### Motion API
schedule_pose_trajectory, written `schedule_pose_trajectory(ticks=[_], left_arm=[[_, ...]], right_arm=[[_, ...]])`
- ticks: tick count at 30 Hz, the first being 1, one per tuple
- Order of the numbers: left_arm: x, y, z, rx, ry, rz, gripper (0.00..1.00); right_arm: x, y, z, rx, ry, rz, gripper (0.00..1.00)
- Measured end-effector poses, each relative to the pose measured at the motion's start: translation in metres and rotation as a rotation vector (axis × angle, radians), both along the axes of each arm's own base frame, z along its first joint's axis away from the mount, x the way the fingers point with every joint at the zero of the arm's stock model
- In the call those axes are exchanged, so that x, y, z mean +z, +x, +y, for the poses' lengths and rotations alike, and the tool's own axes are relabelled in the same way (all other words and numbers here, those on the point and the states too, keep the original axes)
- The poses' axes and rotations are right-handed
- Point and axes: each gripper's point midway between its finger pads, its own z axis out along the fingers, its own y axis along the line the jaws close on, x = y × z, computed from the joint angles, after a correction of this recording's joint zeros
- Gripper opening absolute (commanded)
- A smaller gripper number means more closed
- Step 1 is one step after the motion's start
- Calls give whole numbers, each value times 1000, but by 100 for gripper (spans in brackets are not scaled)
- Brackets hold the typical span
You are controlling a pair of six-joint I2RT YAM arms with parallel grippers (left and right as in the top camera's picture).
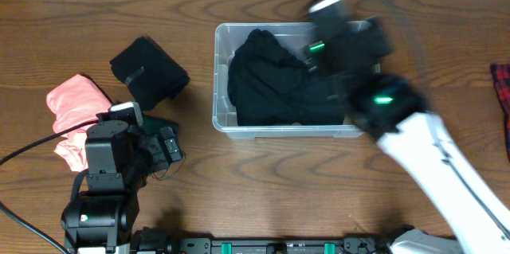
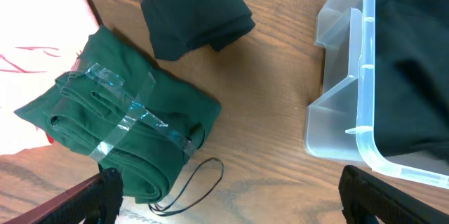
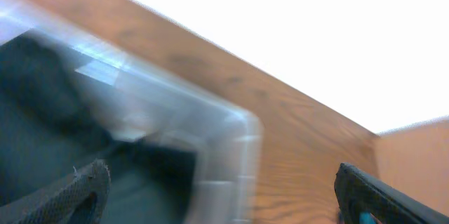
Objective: Pack container
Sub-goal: 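Lower the black garment into the bin, release, and press it flat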
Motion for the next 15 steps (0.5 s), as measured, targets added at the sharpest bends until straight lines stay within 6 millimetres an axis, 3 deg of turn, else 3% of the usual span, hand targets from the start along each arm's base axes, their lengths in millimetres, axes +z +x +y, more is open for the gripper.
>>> schedule_pose_trajectory(ticks=[2,3,5,8,15], left_arm=[[0,0,0,0,0,0,98],[0,0,0,0,0,0,98],[0,0,0,0,0,0,98],[0,0,0,0,0,0,98],[0,0,0,0,0,0,98]], right_arm=[[9,3,-26,-12,60,5,77],[6,4,-31,9,88,29,64],[-10,7,-24,82,152,98,46],[-42,11,8,229,242,218,28],[-124,13,109,491,321,426,32]])
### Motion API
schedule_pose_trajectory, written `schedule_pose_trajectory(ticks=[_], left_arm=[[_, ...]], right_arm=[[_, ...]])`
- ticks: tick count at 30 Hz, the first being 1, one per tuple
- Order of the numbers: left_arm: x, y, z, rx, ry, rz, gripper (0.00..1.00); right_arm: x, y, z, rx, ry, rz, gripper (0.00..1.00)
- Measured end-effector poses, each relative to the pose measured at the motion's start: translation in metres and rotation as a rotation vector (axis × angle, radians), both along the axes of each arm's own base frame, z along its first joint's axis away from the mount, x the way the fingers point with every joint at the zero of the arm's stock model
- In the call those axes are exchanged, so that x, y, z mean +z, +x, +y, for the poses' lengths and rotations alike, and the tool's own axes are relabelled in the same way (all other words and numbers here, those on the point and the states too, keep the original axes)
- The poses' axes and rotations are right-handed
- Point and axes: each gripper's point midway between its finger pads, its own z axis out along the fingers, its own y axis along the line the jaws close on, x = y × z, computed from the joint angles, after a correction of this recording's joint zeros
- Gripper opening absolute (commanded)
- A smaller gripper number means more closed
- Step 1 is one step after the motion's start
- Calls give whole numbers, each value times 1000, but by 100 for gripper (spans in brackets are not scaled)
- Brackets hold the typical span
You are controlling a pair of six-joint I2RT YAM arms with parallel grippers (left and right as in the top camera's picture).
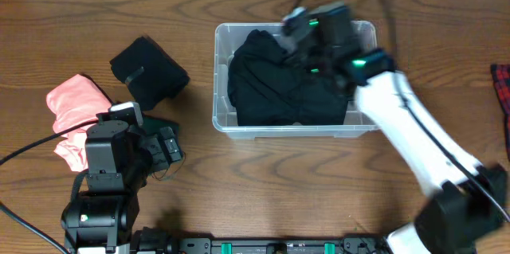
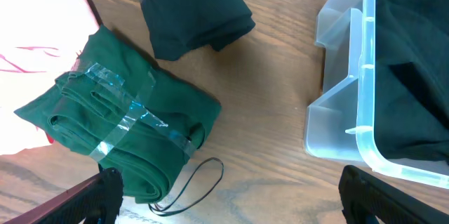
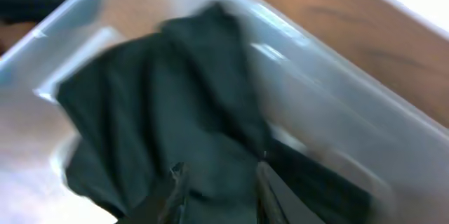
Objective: Pack container
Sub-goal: 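Lower the black garment into the bin, release, and press it flat, then move the right gripper to the red plaid shirt and grasp it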
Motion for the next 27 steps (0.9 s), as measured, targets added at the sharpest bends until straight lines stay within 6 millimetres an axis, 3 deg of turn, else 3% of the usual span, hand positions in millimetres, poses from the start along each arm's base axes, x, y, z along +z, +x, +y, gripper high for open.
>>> schedule_pose_trajectory(ticks=[4,9,14,16,18,20,22,25,27], left_arm=[[0,0,0,0,0,0,98],[0,0,0,0,0,0,98],[0,0,0,0,0,0,98],[0,0,0,0,0,0,98],[0,0,0,0,0,0,98],[0,0,0,0,0,0,98],[0,0,0,0,0,0,98],[0,0,0,0,0,0,98],[0,0,0,0,0,0,98]], right_arm=[[-66,-3,46,92,-30,81,34],[-141,-12,54,83,-109,214,38],[-137,-13,49,54,-127,221,43],[-127,-13,40,23,-164,201,51],[-103,-7,28,-28,-192,134,74],[-51,7,9,-111,-190,1,88],[2,16,-16,-196,-161,-112,92],[78,25,-87,-374,-126,-245,92],[100,27,-149,-522,-152,-269,93]])
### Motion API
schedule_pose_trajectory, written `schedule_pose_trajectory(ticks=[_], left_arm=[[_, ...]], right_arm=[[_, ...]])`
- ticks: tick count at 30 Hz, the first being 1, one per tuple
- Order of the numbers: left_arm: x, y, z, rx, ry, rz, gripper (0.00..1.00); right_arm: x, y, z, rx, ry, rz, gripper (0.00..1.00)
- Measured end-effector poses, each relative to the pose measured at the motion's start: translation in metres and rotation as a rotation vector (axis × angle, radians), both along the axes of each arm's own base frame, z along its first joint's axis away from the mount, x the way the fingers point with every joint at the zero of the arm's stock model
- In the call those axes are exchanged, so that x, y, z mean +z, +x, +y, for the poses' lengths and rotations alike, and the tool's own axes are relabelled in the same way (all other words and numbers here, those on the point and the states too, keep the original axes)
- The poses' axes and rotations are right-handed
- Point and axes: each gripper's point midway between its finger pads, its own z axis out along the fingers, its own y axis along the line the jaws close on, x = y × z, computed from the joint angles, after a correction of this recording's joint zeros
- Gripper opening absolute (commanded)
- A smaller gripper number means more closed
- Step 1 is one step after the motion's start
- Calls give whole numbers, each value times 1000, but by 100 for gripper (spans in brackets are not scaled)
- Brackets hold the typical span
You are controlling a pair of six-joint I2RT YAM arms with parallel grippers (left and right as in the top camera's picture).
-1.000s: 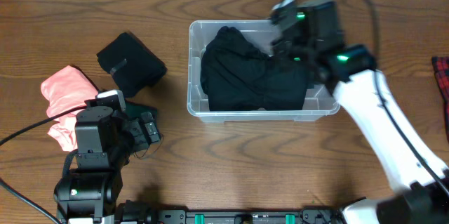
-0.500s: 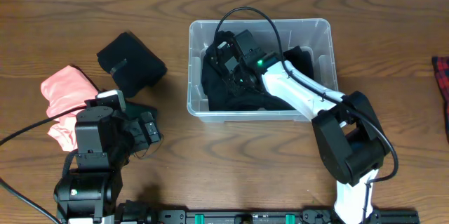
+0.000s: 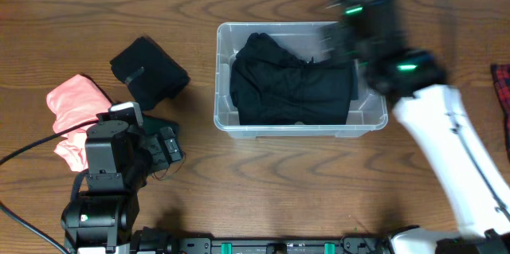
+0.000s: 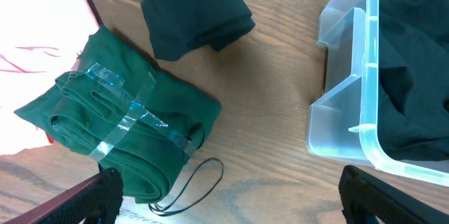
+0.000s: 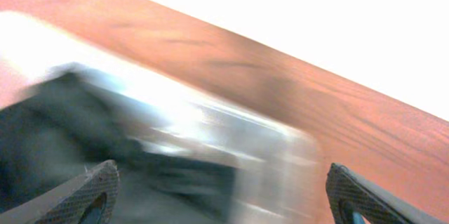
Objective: Pack container
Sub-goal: 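Move the right gripper to the red plaid shirt and grasp it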
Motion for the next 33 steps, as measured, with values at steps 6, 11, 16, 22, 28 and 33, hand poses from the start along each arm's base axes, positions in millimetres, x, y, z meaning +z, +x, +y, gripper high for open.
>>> schedule_pose_trajectory(ticks=[6,11,16,22,28,33], left_arm=[[0,0,0,0,0,0,98],[0,0,0,1,0,0,98],[0,0,0,0,0,0,98],[1,1,0,0,0,-3,98],[4,4,0,0,0,-23,98],[4,5,0,0,0,-26,98]], right_arm=[[-66,-8,-158,-382,-67,215,97],[-168,-46,-248,-598,-90,507,99],[-214,-75,-306,-759,-153,633,99],[-245,-95,-355,-862,-206,684,99],[-253,-102,-396,-921,-257,655,99],[-252,-114,-428,-968,-275,626,99]])
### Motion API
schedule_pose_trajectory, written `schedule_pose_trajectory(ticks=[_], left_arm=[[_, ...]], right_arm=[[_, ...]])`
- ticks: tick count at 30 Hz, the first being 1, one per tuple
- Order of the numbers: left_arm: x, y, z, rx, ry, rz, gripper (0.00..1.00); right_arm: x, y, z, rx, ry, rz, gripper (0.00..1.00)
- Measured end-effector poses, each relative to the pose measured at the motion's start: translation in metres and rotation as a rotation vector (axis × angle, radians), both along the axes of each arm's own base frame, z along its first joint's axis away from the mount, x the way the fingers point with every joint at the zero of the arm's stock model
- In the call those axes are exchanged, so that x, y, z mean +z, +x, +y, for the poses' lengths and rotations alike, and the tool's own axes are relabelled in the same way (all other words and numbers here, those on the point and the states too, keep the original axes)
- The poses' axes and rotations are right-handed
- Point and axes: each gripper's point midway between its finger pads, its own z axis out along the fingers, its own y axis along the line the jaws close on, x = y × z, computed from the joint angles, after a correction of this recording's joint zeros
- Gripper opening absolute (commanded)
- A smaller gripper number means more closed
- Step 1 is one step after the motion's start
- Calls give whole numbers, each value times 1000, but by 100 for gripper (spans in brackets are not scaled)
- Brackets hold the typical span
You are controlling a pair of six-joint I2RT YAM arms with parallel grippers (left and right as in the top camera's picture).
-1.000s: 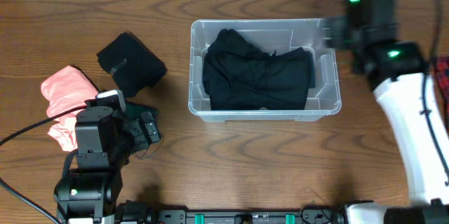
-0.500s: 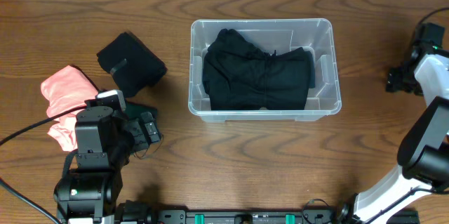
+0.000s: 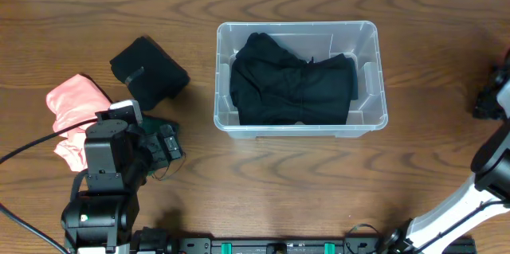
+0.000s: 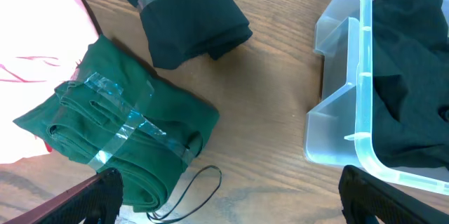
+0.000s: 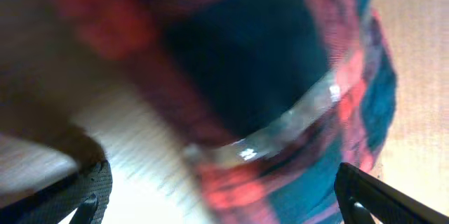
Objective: Pack container
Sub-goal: 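Move the right gripper to the red plaid shirt and grasp it, then place the red plaid shirt into the bin with the right gripper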
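Observation:
A clear plastic container [image 3: 222, 119] stands mid-table with a black garment [image 3: 291, 88] lying in it. A taped black bundle [image 3: 149, 71], a pink garment [image 3: 70, 104] and a taped green bundle [image 4: 119, 136] lie at the left. My left gripper [image 4: 224, 206] hangs open over the green bundle's near edge, nothing between its fingers. At the table's far right edge my right gripper [image 3: 488, 101] is open just above a taped red-and-blue plaid cloth [image 5: 280, 112], which shows blurred in the right wrist view.
A thin black cord loop [image 4: 189, 192] lies on the wood beside the green bundle. The container's corner [image 4: 351, 126] shows at the right of the left wrist view. The wooden table [image 3: 263, 182] runs to a white edge at the back.
My right arm has gone from the container's back right corner to the table's far right edge, now over the plaid cloth. The left wrist view has shifted slightly.
My right gripper was open over the container's right part, then low on the black garment inside with its fingers closer together. Then it was open at the container's back right corner, with the garment spread flatter. Now it is over the plaid cloth. The left arm has barely moved.

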Motion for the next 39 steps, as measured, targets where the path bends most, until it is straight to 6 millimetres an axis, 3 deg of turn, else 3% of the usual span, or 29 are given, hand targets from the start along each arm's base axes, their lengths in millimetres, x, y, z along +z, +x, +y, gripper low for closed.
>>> schedule_pose_trajectory(ticks=[2,6,10,14,19,21,24,26,28,29,30,31,35,39], left_arm=[[0,0,0,0,0,0,98],[0,0,0,0,0,0,98],[0,0,0,0,0,-1,98],[0,0,0,0,0,-1,98],[0,0,0,0,0,-1,98],[0,0,0,0,0,-1,98],[0,0,0,0,0,-2,98],[1,1,0,0,0,-5,98],[1,1,0,0,0,-8,98],[1,1,0,0,0,-8,98],[1,1,0,0,0,-8,98],[1,1,0,0,0,-8,98],[1,1,0,0,0,-4,98],[0,0,0,0,0,0,98]], right_arm=[[-1,-7,-12,-23,-11,-7,96],[-4,-23,-31,-60,-9,-14,77],[-12,-32,-36,-68,31,-21,44],[-18,-34,-31,-66,61,-15,23],[-18,-28,-14,-72,87,-10,17],[-14,-16,2,-42,110,-28,16],[5,18,35,53,128,-85,15],[28,46,66,143,125,-141,15],[62,74,101,248,108,-214,15],[89,91,130,330,96,-272,15],[100,96,140,357,91,-292,15],[121,106,166,429,82,-332,15],[194,119,267,700,62,-453,14],[227,102,362,933,98,-489,14]])
